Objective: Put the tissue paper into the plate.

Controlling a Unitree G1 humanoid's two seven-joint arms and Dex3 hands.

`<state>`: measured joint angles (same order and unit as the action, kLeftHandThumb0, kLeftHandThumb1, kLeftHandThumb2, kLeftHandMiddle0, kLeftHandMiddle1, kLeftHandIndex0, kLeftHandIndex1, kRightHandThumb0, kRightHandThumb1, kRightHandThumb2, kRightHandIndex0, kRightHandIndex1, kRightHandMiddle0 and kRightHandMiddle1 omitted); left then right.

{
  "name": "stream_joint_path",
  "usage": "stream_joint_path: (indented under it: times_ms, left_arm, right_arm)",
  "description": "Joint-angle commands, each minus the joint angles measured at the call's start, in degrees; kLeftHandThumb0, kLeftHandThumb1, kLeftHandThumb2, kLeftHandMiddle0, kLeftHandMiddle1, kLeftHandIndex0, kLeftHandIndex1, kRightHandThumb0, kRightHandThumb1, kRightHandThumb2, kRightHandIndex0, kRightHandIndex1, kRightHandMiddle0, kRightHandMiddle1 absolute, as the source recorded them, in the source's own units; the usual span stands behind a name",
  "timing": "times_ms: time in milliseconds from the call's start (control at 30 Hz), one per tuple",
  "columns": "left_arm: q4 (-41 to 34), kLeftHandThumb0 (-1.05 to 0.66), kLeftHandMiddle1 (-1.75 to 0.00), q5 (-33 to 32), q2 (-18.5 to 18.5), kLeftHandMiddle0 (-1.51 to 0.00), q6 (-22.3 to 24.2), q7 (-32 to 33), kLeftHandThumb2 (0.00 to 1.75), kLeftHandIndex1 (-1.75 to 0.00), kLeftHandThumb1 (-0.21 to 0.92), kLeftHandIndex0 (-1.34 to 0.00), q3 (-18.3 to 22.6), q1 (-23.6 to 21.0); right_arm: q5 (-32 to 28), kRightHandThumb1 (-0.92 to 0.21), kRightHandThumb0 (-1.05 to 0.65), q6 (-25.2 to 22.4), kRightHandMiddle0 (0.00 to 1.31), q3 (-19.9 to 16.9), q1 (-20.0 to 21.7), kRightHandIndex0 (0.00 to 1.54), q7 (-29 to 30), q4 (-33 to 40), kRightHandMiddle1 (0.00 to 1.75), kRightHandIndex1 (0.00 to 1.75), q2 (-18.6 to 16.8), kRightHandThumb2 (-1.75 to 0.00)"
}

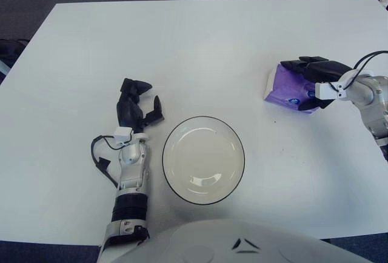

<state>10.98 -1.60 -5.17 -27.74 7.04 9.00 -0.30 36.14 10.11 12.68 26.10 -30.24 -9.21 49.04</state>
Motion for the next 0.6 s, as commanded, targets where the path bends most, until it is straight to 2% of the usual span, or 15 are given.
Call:
stream_joint_path:
  times_ms: [0,100,267,400,567]
  left_arm:
    - [6.43,0.00,-1.43,0.10,-2.06,-0.72,3.03,1.10,1.27,-1.75,0.28,-0.50,-0.06,9.43]
    - [6.20,0.00,-1.44,0.08,-2.11,-0.72,3.36,1.11,1.26,-1.75,0.29,-0.49,-0.12,9.64]
    - [5.72,-0.01,-1.44,0.01,-2.31,-0.72,3.77,1.08,1.26,-1.75,0.29,-0.49,-0.29,10.05]
    - [5.60,-0.01,-1.42,-0.43,-2.67,-0.72,3.68,1.02,1.25,-1.75,0.29,-0.50,-0.22,10.16]
    - [5.55,-0.01,-1.43,-0.51,-2.97,-0.71,3.32,1.08,1.25,-1.75,0.30,-0.49,-0.16,10.32]
  right_arm:
    - [5.03,-0.50,-1.03,5.23,0.00,5.21,3.16,0.00,6.95,-12.15,0.00,0.00,-2.98,-0.59]
    - [6.81,-0.50,-1.04,7.98,0.00,7.31,5.94,0.00,10.43,-17.35,0.00,0.00,-4.06,-0.59]
    - [7.52,-0.51,-1.05,11.12,0.00,9.07,8.53,0.00,13.18,-21.03,0.00,0.00,-4.49,-0.59]
    - [8.04,-0.53,-1.05,11.53,0.00,10.55,10.55,0.00,12.96,-21.70,0.00,0.00,-5.77,-0.58]
    - [8.54,-0.54,-1.05,11.24,0.00,12.07,11.12,0.00,12.98,-22.24,0.00,0.00,-6.88,-0.58]
